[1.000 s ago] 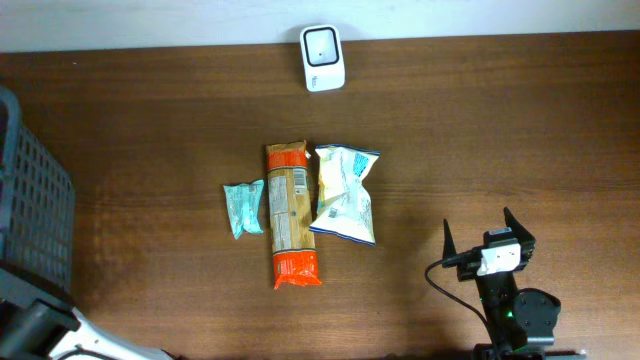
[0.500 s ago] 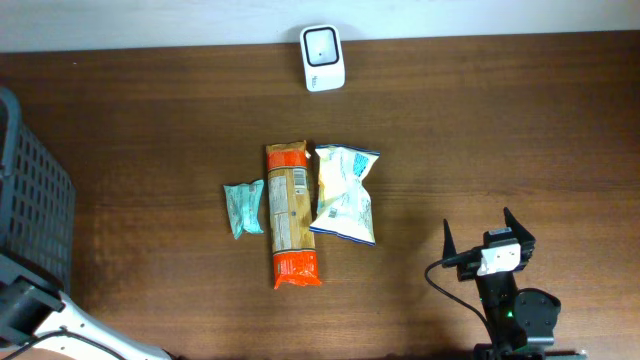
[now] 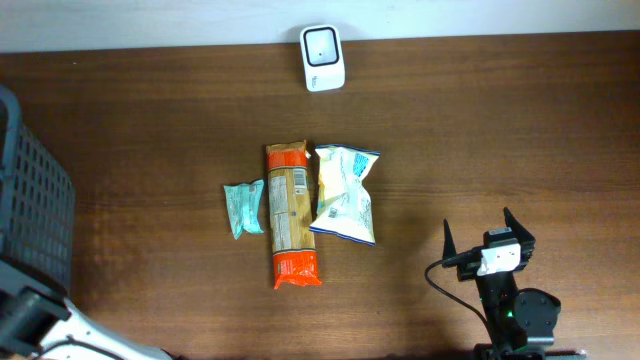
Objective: Scan the item barcode
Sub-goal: 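Take the green tissue pack from basket, drop it on the snack bag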
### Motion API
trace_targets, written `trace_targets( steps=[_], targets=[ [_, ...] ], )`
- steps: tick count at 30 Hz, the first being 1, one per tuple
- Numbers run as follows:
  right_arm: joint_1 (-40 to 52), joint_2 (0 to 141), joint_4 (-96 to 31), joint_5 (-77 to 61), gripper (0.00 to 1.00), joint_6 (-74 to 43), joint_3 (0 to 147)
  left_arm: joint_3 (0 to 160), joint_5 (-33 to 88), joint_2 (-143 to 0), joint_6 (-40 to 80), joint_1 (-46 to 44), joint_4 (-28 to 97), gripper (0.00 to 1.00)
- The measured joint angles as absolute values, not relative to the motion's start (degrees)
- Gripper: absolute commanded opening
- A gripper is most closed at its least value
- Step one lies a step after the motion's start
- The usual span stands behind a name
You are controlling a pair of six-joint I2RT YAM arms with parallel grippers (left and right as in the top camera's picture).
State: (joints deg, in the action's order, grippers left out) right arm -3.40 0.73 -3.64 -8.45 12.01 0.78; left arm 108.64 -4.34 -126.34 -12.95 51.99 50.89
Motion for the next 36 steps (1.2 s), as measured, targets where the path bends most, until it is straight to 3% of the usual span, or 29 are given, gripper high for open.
trace_targets(
  steps=[9,12,13,16,23,28,30,31,32,33,36],
  targets=[
    [-3.40,0.73,-3.64,-8.45,0.99,11.99,0.78,108.64,19.00,-92.29,0.62,49.67,51.48,0.00],
    [-3.40,0.73,-3.60,-8.43,0.99,12.03,0.78,109.14,21.28,-82.67,1.34,38.54,65.43,0.00],
    [-3.40,0.73,-3.64,-8.40,0.99,12.03,0.78,109.12,20.18,-80.86,1.39,30.72,71.16,0.00],
    [-3.40,0.75,-3.64,-8.40,0.99,12.01,0.78,102.69,15.53,-81.41,1.39,14.39,73.78,0.00],
    [-3.40,0.75,-3.64,-8.25,0.99,11.99,0.78,69.04,12.14,-83.35,3.44,-6.50,50.89,0.00],
    [-3.40,0.73,-3.64,-8.25,0.99,11.99,0.78,65.65,10.96,-93.41,7.68,-22.15,37.28,0.00],
    [-3.40,0.73,-3.64,-8.25,0.99,11.99,0.78,65.45,10.02,-98.35,8.05,-26.70,37.04,0.52],
    [-3.40,0.73,-3.64,-8.25,0.99,12.01,0.78,65.45,9.76,-98.52,8.23,-27.11,37.01,0.73],
    [-3.40,0.73,-3.64,-8.25,0.99,11.99,0.78,65.45,9.54,-98.52,8.38,-27.33,37.01,0.88],
    [-3.40,0.73,-3.64,-8.25,0.98,12.01,0.78,65.45,9.37,-98.54,8.49,-27.42,37.01,0.98],
    [-3.40,0.75,-3.62,-8.25,0.99,12.01,0.78,71.66,4.89,-98.35,8.84,-26.63,44.71,0.99]
  ],
)
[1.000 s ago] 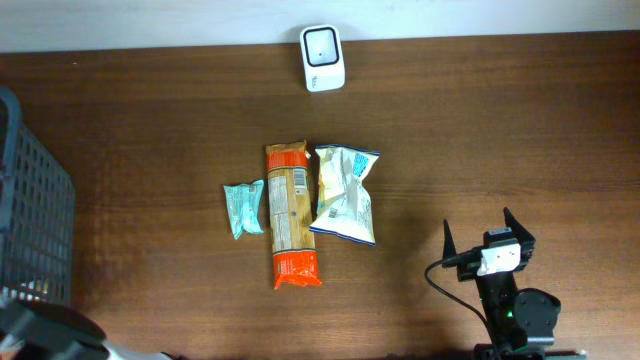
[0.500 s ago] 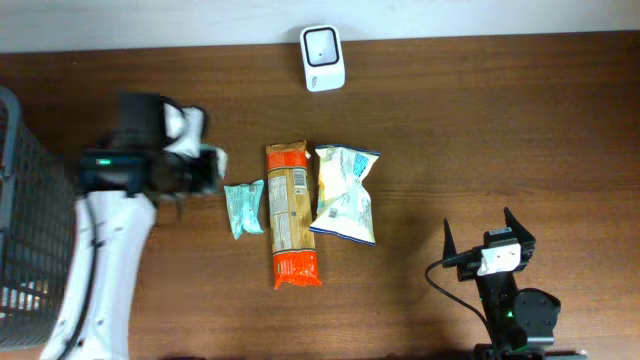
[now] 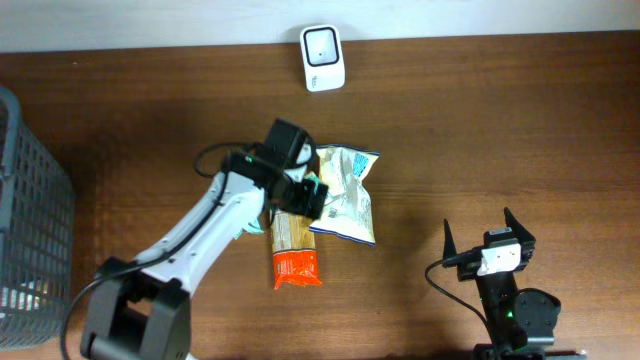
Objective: Scan the item barcode
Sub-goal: 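Take the green tissue pack from basket, drop it on the snack bag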
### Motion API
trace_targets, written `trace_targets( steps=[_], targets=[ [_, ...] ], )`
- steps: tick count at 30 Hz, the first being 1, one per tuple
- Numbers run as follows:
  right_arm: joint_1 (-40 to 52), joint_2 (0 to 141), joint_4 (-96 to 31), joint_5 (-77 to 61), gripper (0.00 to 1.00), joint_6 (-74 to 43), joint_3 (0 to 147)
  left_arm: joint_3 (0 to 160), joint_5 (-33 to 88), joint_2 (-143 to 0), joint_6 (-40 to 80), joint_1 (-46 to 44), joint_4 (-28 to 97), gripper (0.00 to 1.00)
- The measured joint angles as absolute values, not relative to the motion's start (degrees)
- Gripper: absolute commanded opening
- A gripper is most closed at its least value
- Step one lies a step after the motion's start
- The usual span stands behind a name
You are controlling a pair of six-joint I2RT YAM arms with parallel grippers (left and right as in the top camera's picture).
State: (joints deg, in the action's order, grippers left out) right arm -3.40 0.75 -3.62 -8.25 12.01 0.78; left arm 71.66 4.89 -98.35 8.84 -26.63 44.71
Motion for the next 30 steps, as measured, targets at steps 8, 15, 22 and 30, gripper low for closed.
trace_targets(
  steps=[8,15,22,30],
  targets=[
    [-3.40,0.80,-3.62,-8.27,0.99,11.99,0.78,100.75,-4.89,-82.94,10.00,3.70,64.64,0.99],
    [-3.40,0.80,-3.64,-8.03,0.99,12.03,0.78,101.10,-5.82,-79.46,17.82,45.98,66.22,0.99],
    [-3.40,0.80,-3.64,-8.05,0.99,11.99,0.78,94.02,-5.17,-99.02,20.86,58.41,63.99,0.99],
    [-3.40,0.80,-3.64,-8.05,0.99,11.99,0.78,74.19,-4.51,-103.57,20.86,65.14,46.87,0.99]
  ],
)
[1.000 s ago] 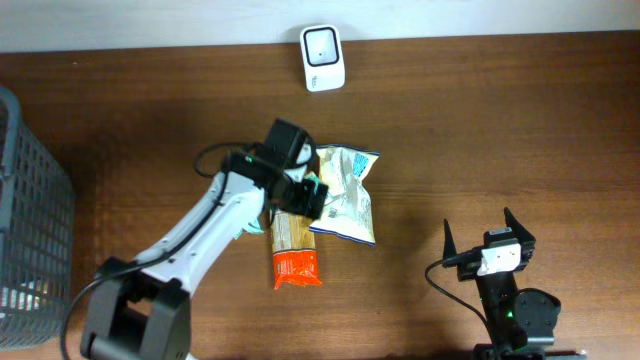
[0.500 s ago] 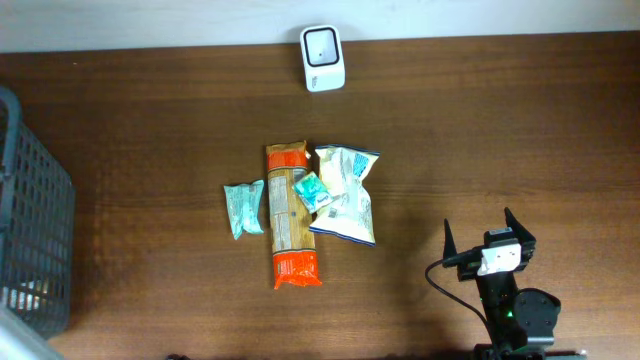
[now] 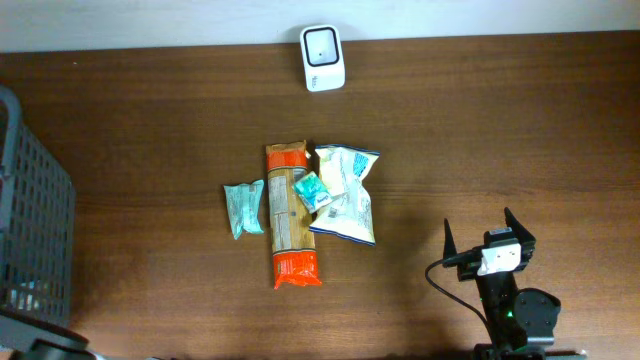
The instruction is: Scan the item barcode
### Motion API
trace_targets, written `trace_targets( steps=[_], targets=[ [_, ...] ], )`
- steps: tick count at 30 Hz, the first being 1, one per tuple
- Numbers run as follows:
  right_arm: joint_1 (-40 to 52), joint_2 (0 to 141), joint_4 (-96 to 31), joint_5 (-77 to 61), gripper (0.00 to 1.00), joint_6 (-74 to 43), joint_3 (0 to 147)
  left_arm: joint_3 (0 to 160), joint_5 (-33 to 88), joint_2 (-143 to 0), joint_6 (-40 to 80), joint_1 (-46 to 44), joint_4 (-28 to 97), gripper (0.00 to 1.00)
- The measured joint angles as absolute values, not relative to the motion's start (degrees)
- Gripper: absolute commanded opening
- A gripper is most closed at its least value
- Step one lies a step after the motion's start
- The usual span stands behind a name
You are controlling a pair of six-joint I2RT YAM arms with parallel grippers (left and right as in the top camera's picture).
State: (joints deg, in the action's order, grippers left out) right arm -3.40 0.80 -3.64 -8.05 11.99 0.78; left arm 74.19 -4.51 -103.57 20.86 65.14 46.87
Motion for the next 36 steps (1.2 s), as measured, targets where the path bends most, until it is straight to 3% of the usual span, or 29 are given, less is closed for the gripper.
trace_targets(
  steps=[3,6,9,10,12,13,15,21,25,28,34,36],
  targets=[
    [-3.40,0.80,-3.64,-8.03,0.99,12.01,0.78,74.08,-4.40,-108.71,20.86,65.23,44.71,1.00],
    [-3.40,0.80,-3.64,-8.05,0.99,12.01,0.78,73.97,-4.62,-109.95,20.78,65.45,40.75,0.84],
    [-3.40,0.80,-3.64,-8.05,0.99,12.01,0.78,74.28,-5.48,-110.61,20.56,65.45,39.18,0.42],
    [-3.42,0.80,-3.64,-8.05,0.99,11.99,0.78,74.59,-5.82,-110.91,20.62,65.58,38.89,0.33],
    [-3.40,0.80,-3.64,-8.05,0.99,11.99,0.78,74.70,-5.56,-111.02,20.51,65.60,38.39,0.24],
    [-3.40,0.80,-3.64,-8.05,0.99,11.99,0.78,74.87,-5.39,-111.02,20.64,65.60,38.30,0.11],
    [-3.40,0.80,-3.64,-8.05,0.99,11.99,0.78,75.18,-5.23,-110.89,20.36,65.60,38.33,0.00],
    [-3.40,0.80,-3.64,-8.05,0.99,12.03,0.78,80.49,-0.40,-112.33,19.79,66.02,45.76,0.00],
    [-3.40,0.80,-3.64,-8.03,0.99,11.99,0.78,99.42,6.85,-113.78,18.90,65.54,58.89,0.00],
    [-3.40,0.80,-3.64,-8.05,0.99,11.99,0.78,114.45,12.23,-107.87,18.15,62.92,58.94,0.00],
    [-3.40,0.82,-3.64,-8.05,0.99,11.99,0.78,129.84,20.64,-96.77,14.61,48.10,60.05,0.00],
    [-3.40,0.80,-3.66,-8.05,0.99,11.99,0.78,130.63,23.46,-93.19,9.34,36.86,69.49,0.00]
  ],
)
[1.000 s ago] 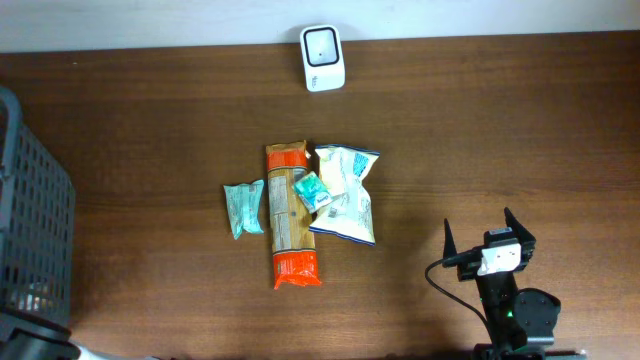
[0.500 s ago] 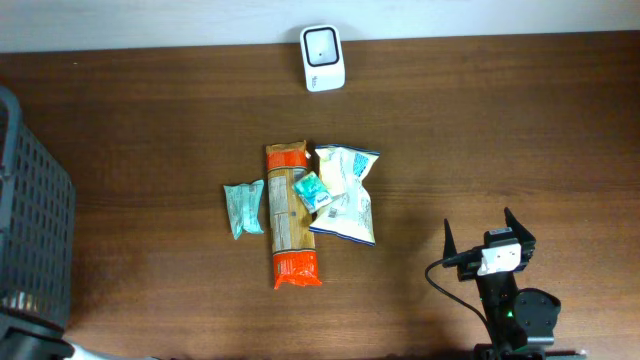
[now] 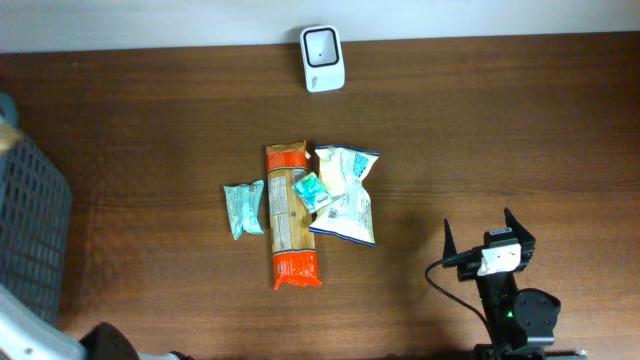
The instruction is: Scan the item barcode
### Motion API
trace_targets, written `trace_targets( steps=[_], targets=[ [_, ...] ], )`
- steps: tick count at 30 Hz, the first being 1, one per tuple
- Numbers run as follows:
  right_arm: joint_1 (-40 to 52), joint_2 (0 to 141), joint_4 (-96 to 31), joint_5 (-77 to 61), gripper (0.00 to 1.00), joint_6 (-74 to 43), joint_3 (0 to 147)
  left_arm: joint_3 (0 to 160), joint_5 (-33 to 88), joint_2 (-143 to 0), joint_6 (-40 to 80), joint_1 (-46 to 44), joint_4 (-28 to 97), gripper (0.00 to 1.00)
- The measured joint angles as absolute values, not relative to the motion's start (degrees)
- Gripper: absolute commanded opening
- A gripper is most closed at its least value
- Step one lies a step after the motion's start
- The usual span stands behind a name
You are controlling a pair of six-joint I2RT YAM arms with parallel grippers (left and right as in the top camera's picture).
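The white barcode scanner (image 3: 322,58) stands at the table's far edge. In the middle lie a long orange packet (image 3: 291,225), a white, blue and yellow chip bag (image 3: 350,200) to its right, and a teal packet (image 3: 243,208) to its left. A small teal packet (image 3: 311,190) rests on top, between the orange packet and the chip bag. My right gripper (image 3: 483,235) stands open and empty at the near right, well away from the packets. Of my left arm (image 3: 30,335) only a part shows at the bottom left corner; its gripper is out of view.
A dark mesh basket (image 3: 30,220) fills the left edge of the table, with something tan (image 3: 8,135) at its far corner. The right arm's base (image 3: 520,315) sits at the near right edge.
The packets and the scanner lie as before. The basket at the left edge has shifted slightly, a tan thing now shows at its far corner, and the left arm's parts at the bottom left have moved.
At first three packets lay in the middle, with my left arm at the bottom left. Then the left arm reached over the orange packet and chip bag. After that it was back at the edge, and a small teal packet lay on the pile, where it stays.
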State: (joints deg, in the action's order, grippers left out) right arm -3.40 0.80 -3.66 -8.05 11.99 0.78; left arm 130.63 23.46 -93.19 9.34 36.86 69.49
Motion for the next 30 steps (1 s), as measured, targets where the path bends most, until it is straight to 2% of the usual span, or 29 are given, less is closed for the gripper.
trace_targets(
  steps=[3,5,7,12,14,16,20,22,23,24,25,26,27,28,30],
  targets=[
    [-3.40,0.80,-3.64,-8.05,0.99,11.97,0.78,128.95,20.82,-91.88,5.13,16.34,83.64,0.00],
    [-3.40,0.80,-3.66,-8.05,0.98,11.99,0.78,122.34,16.25,-93.47,4.43,7.97,85.78,0.00],
    [-3.40,0.80,-3.66,-8.05,0.99,11.97,0.78,111.15,13.30,-95.72,4.05,4.21,82.56,0.00],
    [-3.46,0.84,-3.64,-8.05,0.99,12.01,0.78,76.47,10.98,-97.30,5.65,1.28,60.60,0.00],
    [-3.46,0.84,-3.66,-8.05,0.99,12.01,0.78,65.65,10.15,-97.06,5.98,0.30,46.57,0.01],
    [-3.46,0.78,-3.64,-8.03,0.99,12.01,0.78,55.70,8.58,-97.12,6.07,-0.99,35.35,0.08],
    [-3.46,0.69,-3.64,-8.05,0.99,12.01,0.78,49.39,8.71,-95.74,6.24,-0.95,27.31,0.09],
    [-3.46,0.69,-3.64,-8.05,0.99,12.01,0.78,49.04,9.45,-95.70,6.28,-2.37,25.52,0.14],
    [-3.46,0.69,-3.64,-8.03,0.99,11.99,0.78,48.84,9.63,-95.70,6.90,-4.25,24.60,0.18],
    [-3.46,0.69,-3.64,-8.03,0.99,12.01,0.78,48.69,9.65,-95.70,8.03,-6.42,23.55,0.27],
    [-3.46,0.69,-3.64,-8.05,0.99,11.99,0.78,48.40,9.67,-95.70,9.82,-8.23,22.72,0.44],
    [-3.46,0.69,-3.64,-8.05,0.99,11.99,0.78,48.21,9.87,-95.77,11.22,-9.91,21.80,0.70],
    [-3.46,0.69,-3.64,-8.05,0.99,12.01,0.78,48.21,10.00,-95.79,11.92,-10.52,21.56,0.80],
    [-3.46,0.69,-3.64,-8.05,0.99,12.01,0.78,48.21,10.07,-95.79,12.27,-10.61,21.52,1.00],
    [-3.46,0.69,-3.64,-8.03,0.99,12.01,0.78,49.15,10.31,-95.79,13.19,-10.52,23.05,0.99]
  ],
)
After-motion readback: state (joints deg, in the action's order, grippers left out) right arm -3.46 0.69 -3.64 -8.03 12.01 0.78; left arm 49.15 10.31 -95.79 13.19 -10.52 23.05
